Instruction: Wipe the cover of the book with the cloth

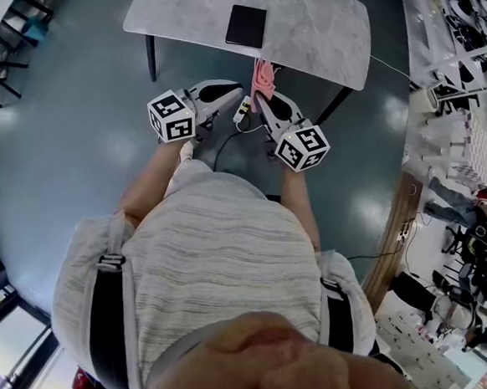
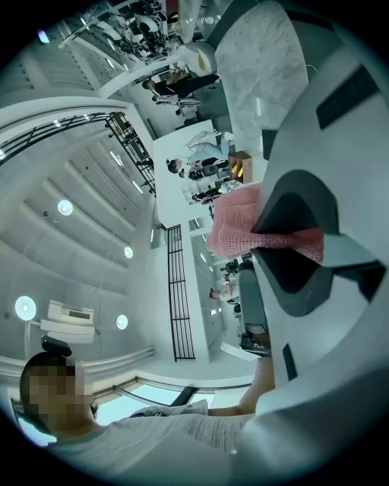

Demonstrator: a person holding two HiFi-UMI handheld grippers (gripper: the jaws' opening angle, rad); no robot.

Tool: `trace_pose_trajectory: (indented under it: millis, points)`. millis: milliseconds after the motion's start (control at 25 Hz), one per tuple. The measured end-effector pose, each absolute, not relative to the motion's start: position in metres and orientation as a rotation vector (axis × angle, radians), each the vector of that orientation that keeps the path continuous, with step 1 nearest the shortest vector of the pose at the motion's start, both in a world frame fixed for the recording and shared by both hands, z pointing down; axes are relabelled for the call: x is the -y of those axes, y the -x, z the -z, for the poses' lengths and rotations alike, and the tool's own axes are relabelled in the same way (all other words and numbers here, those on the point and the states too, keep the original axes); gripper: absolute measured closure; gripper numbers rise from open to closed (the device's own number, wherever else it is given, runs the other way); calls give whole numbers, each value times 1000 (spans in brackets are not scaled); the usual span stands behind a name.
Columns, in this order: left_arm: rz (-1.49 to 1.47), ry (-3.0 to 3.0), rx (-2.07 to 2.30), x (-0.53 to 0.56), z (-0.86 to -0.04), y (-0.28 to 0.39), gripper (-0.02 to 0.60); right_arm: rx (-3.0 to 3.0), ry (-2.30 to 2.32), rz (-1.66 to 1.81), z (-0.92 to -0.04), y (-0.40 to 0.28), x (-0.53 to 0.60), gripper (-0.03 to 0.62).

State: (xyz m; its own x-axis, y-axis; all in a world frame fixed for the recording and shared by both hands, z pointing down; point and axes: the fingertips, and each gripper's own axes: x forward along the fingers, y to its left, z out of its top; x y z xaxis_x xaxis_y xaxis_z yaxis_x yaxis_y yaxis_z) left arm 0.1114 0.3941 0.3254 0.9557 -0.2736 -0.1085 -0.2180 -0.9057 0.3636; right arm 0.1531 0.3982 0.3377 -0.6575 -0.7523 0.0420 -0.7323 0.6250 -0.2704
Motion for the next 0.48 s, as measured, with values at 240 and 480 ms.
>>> trace_pose_trajectory:
  millis: [240,480]
  points:
    - [219,-2750,365,-390,-328,-111,563,-2739,1209,431,-335,-152,-394,559]
    - [225,-2735,387,-379,-330,-103,563,-2727,1202,452,-335,-147,-384,559]
